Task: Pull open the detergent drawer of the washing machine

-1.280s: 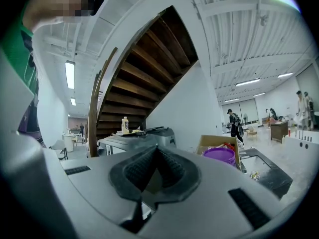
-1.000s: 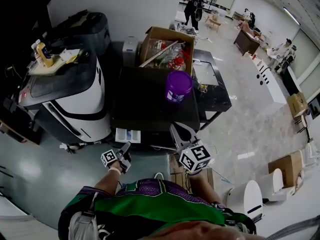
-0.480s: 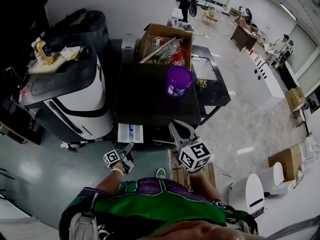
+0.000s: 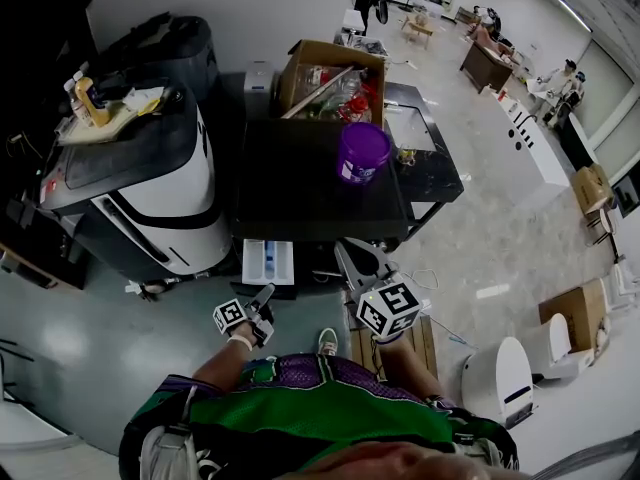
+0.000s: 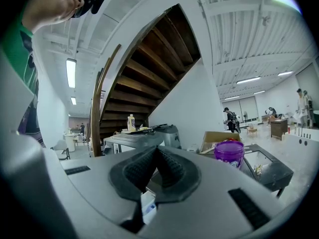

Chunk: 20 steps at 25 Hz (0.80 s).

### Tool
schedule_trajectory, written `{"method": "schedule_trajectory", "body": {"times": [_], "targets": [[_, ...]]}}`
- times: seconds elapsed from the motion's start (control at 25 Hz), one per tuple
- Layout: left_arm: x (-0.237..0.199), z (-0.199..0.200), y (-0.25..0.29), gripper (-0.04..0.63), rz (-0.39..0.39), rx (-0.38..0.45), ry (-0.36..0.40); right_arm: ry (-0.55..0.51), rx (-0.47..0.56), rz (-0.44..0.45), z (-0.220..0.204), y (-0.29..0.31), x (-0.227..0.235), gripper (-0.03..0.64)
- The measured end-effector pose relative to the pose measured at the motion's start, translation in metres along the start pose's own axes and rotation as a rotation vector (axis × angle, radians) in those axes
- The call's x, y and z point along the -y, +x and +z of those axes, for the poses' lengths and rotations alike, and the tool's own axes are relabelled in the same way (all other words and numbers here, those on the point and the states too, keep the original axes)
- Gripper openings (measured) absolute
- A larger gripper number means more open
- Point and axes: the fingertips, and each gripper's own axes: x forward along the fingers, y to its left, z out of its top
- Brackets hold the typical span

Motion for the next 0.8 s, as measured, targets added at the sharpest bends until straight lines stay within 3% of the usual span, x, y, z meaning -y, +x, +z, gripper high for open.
{"method": "schedule_trajectory", "body": {"times": [0.32,0.52,0.8], "targets": [[-0.001,-0.004,-0.002,0.443,0.015,-0.045,0.015,0.010,-0.001,-0.016,-0.005,0.001,-0.009,0.002],[0.005,-0.017,-0.013,0.443,0.023,-0.154,0.110,0.014,0.000,-0.013,-0.006,0.006,-0.018,0.002],[0.004,0.000,-0.052,0.443,0.046,-0.160,0.194,0.012,0.002,0.015,-0.009,0.018,-0.041,0.002]]}}
